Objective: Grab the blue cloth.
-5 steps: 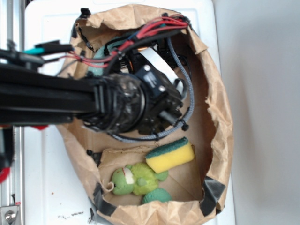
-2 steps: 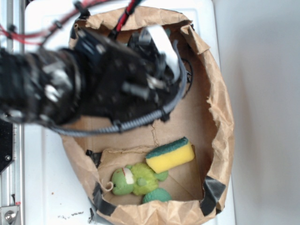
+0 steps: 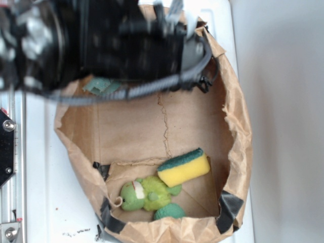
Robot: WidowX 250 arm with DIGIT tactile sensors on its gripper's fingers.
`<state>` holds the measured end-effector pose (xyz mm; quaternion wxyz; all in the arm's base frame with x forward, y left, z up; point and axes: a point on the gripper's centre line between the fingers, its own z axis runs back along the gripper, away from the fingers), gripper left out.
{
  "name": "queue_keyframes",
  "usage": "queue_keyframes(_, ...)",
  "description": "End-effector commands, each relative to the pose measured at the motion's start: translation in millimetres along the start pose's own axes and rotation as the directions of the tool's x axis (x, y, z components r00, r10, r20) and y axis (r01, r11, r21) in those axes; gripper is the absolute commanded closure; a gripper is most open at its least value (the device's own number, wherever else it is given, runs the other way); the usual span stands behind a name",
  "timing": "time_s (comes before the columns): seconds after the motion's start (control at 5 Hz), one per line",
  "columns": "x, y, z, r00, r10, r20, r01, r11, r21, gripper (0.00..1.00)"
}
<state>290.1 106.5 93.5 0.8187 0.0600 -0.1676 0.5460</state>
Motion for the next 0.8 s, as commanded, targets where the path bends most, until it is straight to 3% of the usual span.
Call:
queue_keyframes(0.0,-9,-12,52,0.995,-0.102,0.003,0.102,0.991,-0.09,1.0)
queue_keyframes(0.2,-33,-17,71,0.988,-0.133,0.076,0.14,0.985,-0.099,1.0)
queue_keyframes(0.6,-39,-15,74,0.983,-0.14,0.121,0.152,0.983,-0.098,1.0)
